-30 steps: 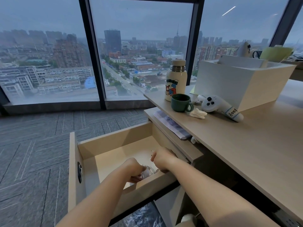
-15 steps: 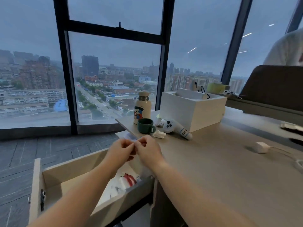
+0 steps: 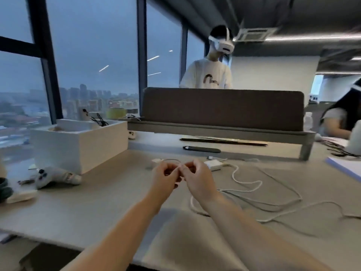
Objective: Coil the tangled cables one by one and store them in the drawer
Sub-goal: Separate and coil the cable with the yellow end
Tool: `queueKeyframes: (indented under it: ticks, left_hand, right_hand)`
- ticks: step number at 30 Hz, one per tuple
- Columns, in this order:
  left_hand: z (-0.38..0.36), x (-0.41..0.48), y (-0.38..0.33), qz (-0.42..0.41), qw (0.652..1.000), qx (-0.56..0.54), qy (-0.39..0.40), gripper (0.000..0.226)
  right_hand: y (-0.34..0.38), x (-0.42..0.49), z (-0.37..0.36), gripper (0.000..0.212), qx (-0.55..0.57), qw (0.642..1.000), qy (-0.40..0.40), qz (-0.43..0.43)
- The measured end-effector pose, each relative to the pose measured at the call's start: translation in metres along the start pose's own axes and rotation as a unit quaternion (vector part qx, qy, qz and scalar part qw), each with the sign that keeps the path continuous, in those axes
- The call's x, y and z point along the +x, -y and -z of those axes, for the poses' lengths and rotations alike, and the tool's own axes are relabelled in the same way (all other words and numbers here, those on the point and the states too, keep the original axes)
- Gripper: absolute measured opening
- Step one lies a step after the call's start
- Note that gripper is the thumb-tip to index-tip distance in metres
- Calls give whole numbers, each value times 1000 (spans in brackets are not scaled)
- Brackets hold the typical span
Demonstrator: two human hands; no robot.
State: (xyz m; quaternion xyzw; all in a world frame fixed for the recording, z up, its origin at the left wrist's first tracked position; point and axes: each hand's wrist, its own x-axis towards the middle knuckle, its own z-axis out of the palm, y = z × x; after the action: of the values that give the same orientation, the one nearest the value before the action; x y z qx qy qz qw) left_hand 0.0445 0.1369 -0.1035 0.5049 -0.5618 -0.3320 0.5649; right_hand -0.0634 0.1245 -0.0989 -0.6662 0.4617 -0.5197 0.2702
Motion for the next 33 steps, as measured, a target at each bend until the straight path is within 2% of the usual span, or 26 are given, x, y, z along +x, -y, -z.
queueKeyframes:
  ticks: [4,6,8,10,12,16,19,23,25,28,30,32,33]
  left_hand:
    - [-84,18,14,-67,988,94,104,4]
    - [-109,29,30,-93,969,175,147,12]
    - [-123,36,43,-122,936,277,178,28]
    - [-139,41,50,-156,890,373,210,38]
    - [-148,44,52,-167,851,440,235,41]
    - [-160,52,57,-159,818,493,251,43]
    - [-160,55,57,-154,837,470,234,48]
    - [-154,65,58,-99,902,368,204,46]
    - [-149,68,58,-60,929,314,188,44]
    - [-139,72,54,-22,952,260,160,42]
    - [-135,76,49,-19,962,241,130,39]
    - [-134,78,40,13,974,196,112,38]
    - [-133,77,34,55,983,130,117,44]
  right_hand:
    - [-45,-6,78,8,-139,988,-68,14]
    - [-68,-6,104,12,-277,956,-96,29]
    - [-90,-3,122,24,-394,915,-92,-5]
    - [-108,3,137,40,-421,899,-71,-92]
    - [-119,12,142,50,-403,900,-66,-154]
    - [-130,28,141,51,-403,892,-53,-197]
    - [-132,35,142,43,-428,882,-50,-188]
    - [-130,40,143,33,-462,871,-49,-158]
    - [-130,41,143,34,-446,883,-68,-133]
    - [-130,44,144,46,-323,933,-141,-76]
    - [-126,48,145,56,-205,963,-173,-9]
    - [-116,51,141,52,-92,983,-143,70]
    - [-109,49,136,47,-73,986,-106,104]
